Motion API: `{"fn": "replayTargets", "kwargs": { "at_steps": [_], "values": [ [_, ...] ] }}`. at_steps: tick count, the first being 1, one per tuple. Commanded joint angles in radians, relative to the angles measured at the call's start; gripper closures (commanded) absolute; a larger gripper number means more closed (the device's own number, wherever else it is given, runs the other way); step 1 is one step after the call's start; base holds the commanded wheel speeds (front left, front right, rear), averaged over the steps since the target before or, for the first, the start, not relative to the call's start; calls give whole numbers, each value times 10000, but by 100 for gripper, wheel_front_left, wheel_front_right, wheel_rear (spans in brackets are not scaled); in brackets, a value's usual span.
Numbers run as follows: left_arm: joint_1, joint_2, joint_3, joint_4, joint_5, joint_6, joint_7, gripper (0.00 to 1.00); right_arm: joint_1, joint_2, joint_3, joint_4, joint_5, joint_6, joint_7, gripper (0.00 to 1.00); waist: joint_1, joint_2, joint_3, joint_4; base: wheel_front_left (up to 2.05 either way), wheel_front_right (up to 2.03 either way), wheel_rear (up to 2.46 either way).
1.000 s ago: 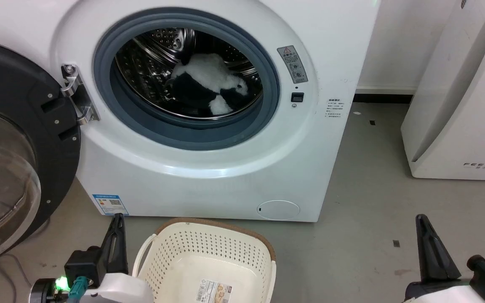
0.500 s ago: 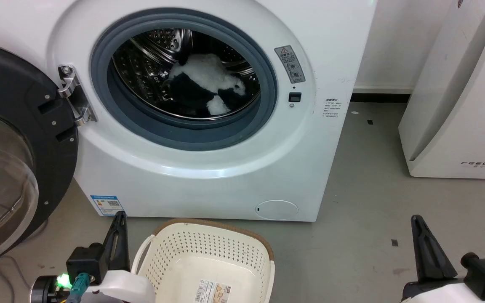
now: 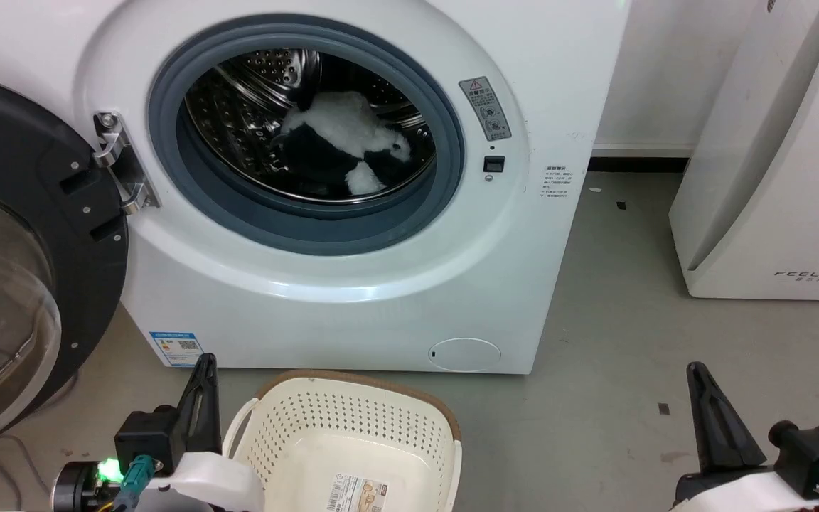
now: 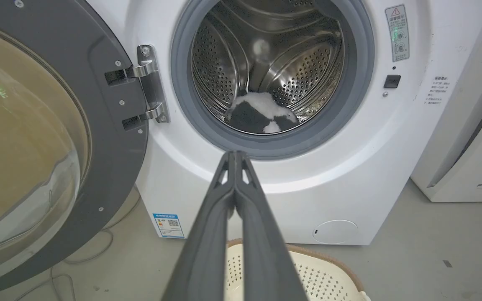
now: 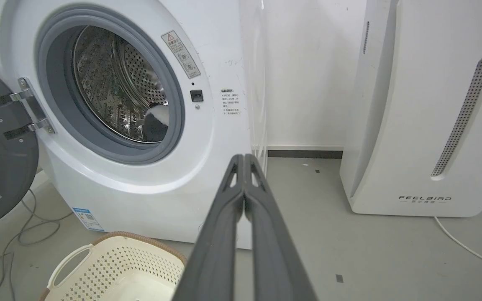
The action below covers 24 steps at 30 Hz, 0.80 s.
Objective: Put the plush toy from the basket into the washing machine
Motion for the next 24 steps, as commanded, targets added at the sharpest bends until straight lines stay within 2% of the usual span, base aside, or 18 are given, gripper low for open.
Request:
{"fn": "replayTargets", "kwargs": {
  "at_steps": [1, 24],
  "values": [
    [84, -4, -30, -87, 87, -21, 35, 100, -184, -2, 20, -58, -126, -3, 37, 100, 0, -1, 0, -2, 0, 0, 0],
    [124, -26, -135, -446, 170, -32, 505, 100, -328, -2, 120, -108, -497, -4, 509, 100, 0, -1, -1, -105, 0, 0, 0]
  ]
}}
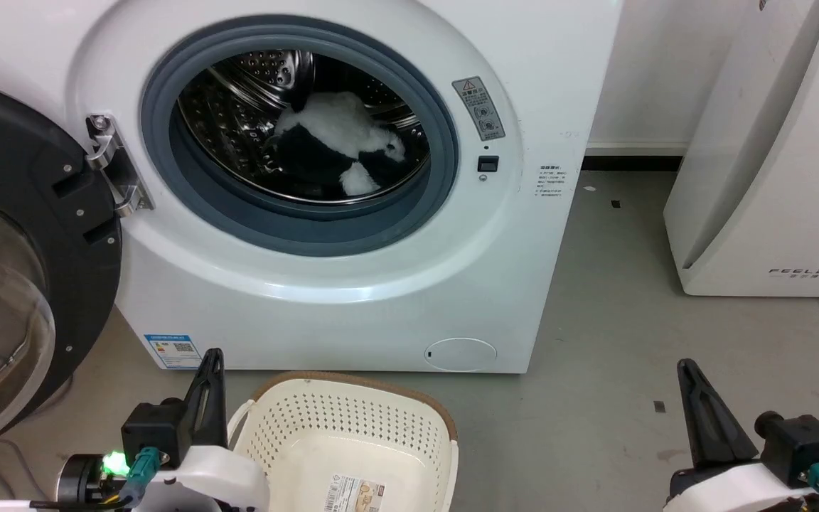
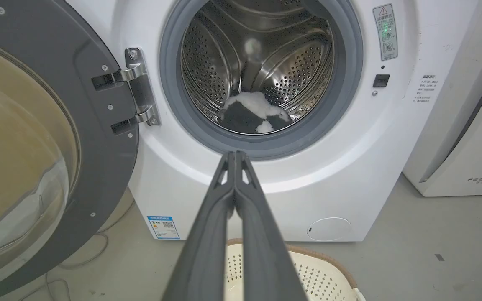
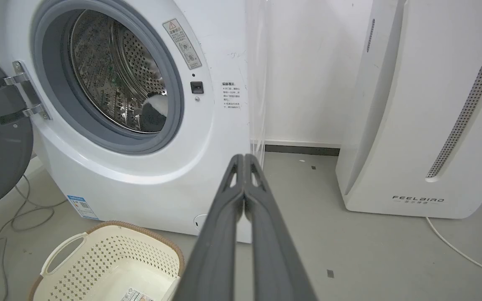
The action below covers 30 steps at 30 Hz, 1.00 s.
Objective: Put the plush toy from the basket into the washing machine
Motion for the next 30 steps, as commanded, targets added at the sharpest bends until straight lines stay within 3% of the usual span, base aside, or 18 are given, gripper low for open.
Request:
{"fn": "replayTargets", "kwargs": {
  "at_steps": [1, 30],
  "values": [
    [120, -4, 0, -88, 85, -31, 39, 100, -166, -3, 21, -64, -78, -4, 44, 100, 0, -1, 0, -4, 0, 0, 0],
    [172, -31, -132, -542, 189, -46, 632, 100, -347, -4, 148, -127, -547, -6, 640, 100, 0, -1, -1, -133, 0, 0, 0]
  ]
}}
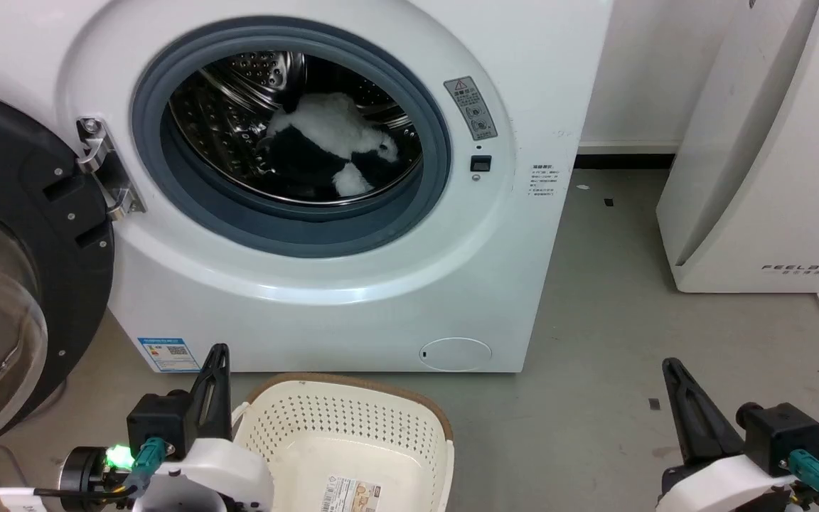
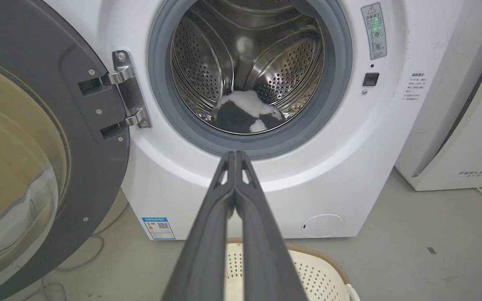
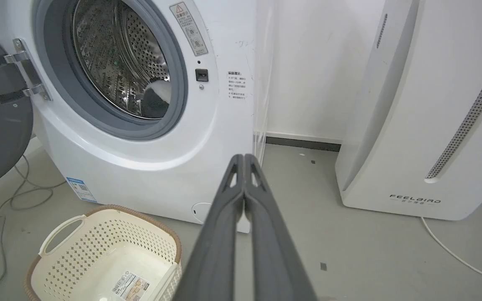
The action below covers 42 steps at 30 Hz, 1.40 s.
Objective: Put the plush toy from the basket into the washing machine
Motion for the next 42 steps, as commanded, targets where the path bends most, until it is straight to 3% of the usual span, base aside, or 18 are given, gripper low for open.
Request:
{"fn": "replayTargets", "kwargs": {
  "at_steps": [1, 42],
  "values": [
    [154, -7, -23, -103, 102, -44, 49, 100, -204, -4, 30, -66, -107, -6, 55, 100, 0, 0, 0, -5, 0, 0, 0],
    [196, -30, -131, -475, 187, -57, 534, 100, -352, -4, 133, -118, -490, -7, 542, 100, 0, 0, -1, -111, 0, 0, 0]
  ]
}}
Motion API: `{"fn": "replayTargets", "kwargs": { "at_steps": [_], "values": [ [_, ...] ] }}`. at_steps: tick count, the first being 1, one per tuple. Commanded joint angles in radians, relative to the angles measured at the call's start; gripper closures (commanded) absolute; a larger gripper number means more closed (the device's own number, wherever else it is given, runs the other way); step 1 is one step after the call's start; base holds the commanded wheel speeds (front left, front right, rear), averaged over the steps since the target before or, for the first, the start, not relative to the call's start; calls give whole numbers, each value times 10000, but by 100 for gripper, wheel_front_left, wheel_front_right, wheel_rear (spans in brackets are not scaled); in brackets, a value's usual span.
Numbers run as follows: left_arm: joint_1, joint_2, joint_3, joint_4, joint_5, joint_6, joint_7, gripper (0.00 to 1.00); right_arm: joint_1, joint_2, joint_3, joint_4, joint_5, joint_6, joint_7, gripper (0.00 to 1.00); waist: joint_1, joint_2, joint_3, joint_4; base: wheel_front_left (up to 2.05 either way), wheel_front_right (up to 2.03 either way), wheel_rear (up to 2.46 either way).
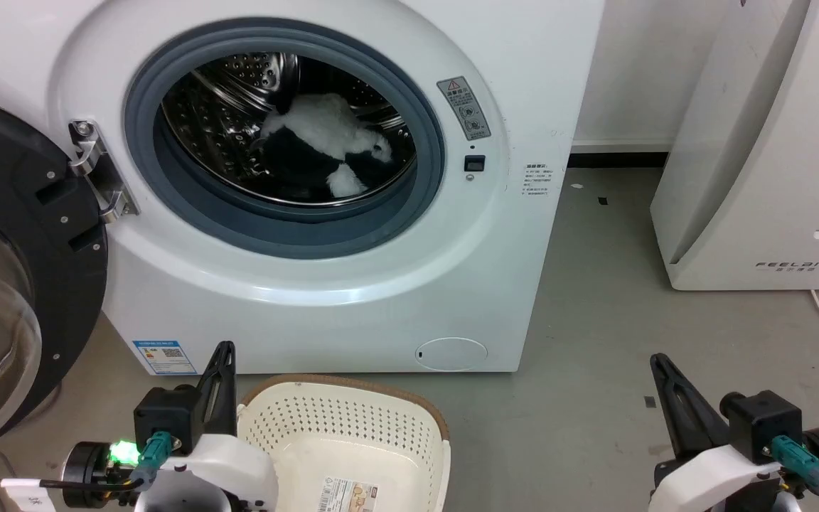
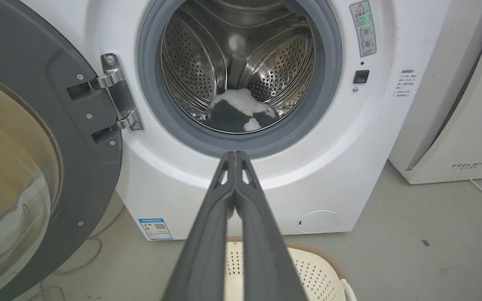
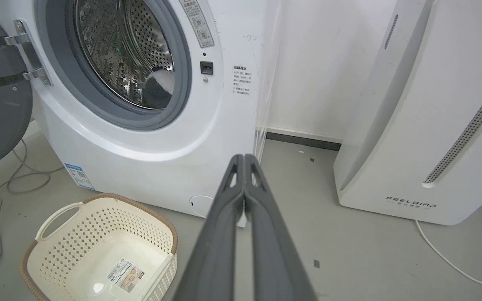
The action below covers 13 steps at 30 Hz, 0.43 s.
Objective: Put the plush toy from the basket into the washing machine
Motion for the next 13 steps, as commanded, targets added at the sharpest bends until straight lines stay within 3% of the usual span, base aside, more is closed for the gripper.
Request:
{"fn": "replayTargets", "kwargs": {
  "at_steps": [1, 13],
  "values": [
    [142, -1, -11, -49, 28, -41, 3, 100, -145, -4, -5, -43, -80, -7, 16, 100, 0, -1, 0, 1, 0, 0, 0],
    [142, -1, -11, -49, 28, -41, 3, 100, -145, -4, -5, -43, -80, -7, 16, 100, 0, -1, 0, 1, 0, 0, 0]
  ]
}}
